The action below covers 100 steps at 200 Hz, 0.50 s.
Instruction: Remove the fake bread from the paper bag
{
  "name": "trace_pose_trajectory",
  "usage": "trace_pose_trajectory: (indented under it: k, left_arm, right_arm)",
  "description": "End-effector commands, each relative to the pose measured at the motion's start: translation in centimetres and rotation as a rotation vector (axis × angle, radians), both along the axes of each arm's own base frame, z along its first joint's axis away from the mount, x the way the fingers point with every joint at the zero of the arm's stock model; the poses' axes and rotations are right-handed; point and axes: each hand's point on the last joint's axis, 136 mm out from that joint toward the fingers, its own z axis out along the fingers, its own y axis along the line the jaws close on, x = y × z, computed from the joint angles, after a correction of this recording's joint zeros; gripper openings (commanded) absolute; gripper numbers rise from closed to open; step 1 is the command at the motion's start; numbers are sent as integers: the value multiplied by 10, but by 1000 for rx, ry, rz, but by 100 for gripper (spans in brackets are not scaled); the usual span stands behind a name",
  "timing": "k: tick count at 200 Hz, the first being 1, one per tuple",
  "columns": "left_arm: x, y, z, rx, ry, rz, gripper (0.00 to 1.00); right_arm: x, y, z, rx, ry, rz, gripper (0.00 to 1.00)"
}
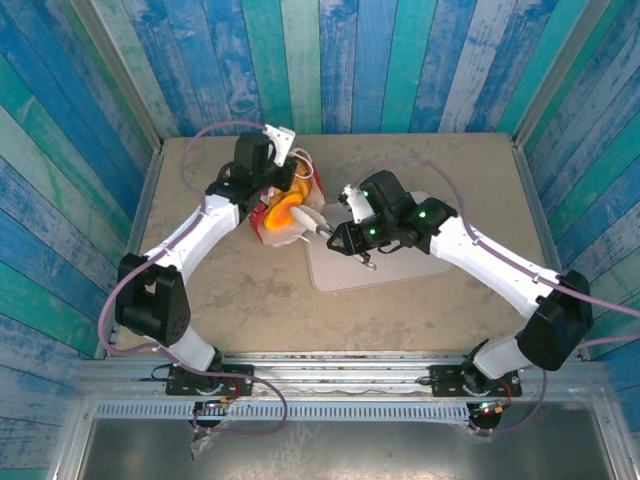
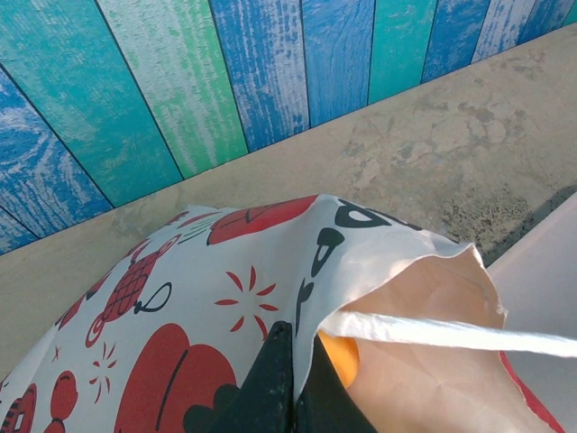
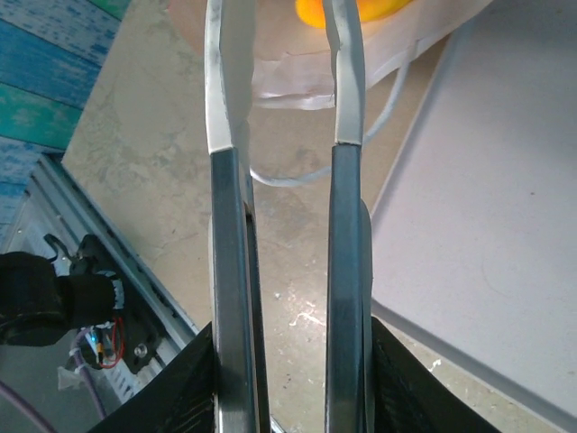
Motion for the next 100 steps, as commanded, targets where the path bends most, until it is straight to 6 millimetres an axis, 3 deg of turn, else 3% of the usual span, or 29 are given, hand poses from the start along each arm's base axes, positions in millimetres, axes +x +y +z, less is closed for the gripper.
trace_pose_trajectory:
  k: [1,100]
  left_arm:
    - [-3,-1,32,-32,-101,2,3]
    - [-2,-10,28,-32,-102,-14,3]
  right_arm:
    - [11,0,0,-30,14,-10,39]
    - [54,3,-23,-91,82,-58,44]
